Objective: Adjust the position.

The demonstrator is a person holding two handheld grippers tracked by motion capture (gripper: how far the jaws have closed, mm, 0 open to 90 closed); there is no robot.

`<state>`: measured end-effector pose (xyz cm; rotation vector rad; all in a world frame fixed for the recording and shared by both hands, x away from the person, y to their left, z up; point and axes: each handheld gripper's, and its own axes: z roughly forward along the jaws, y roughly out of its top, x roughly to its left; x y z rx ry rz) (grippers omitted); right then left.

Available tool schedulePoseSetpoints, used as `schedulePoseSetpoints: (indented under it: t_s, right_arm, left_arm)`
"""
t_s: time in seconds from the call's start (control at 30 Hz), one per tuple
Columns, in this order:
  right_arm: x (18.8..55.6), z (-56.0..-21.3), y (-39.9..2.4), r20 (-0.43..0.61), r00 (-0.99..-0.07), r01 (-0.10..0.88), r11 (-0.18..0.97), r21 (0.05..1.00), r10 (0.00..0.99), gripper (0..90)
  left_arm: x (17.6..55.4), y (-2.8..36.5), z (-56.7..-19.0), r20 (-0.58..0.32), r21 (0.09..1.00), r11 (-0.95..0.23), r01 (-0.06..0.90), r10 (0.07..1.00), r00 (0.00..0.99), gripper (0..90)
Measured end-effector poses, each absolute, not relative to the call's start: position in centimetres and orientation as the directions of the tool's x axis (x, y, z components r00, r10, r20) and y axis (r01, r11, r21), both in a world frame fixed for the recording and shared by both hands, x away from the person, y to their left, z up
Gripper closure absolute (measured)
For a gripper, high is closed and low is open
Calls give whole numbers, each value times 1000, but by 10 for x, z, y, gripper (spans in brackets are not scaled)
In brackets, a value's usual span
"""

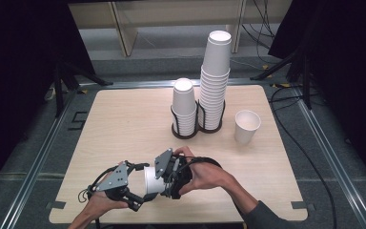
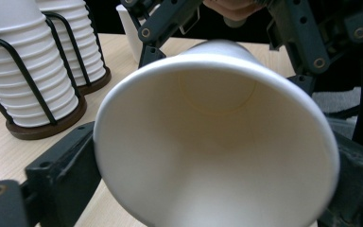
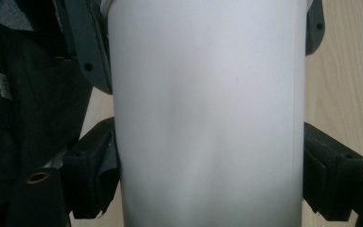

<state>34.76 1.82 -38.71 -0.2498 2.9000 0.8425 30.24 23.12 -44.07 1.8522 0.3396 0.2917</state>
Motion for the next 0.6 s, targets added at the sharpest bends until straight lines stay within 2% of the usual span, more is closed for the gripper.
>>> schedulePoseSetpoints:
  t_s: [0.17,0.2,0.33,0.43,0.5,0.6]
  right_arm:
    - [350,-386,13,-141,-983,-175,816,550,-116,195]
    - [350,-386,13,-141,-983,-174,812,557,-114,195]
    - [355,-383,3,-98,-992,-120,785,608,-76,195]
    - [363,-381,-7,-75,-997,-71,751,657,-29,194]
    - [366,-380,-14,-41,-999,-14,721,693,20,193]
    - [372,-380,-22,-13,-999,21,681,732,44,192]
  left_arm:
    - [303,236,-438,2,966,-241,97,382,924,67]
    - [302,236,-437,-22,974,-201,109,392,920,67]
    - [304,244,-434,-51,985,-129,113,408,911,87]
    - [305,248,-432,-76,990,-79,121,422,903,149]
    - [305,249,-432,-95,991,-49,128,427,899,138]
    - [306,250,-432,-100,990,-44,132,437,894,140]
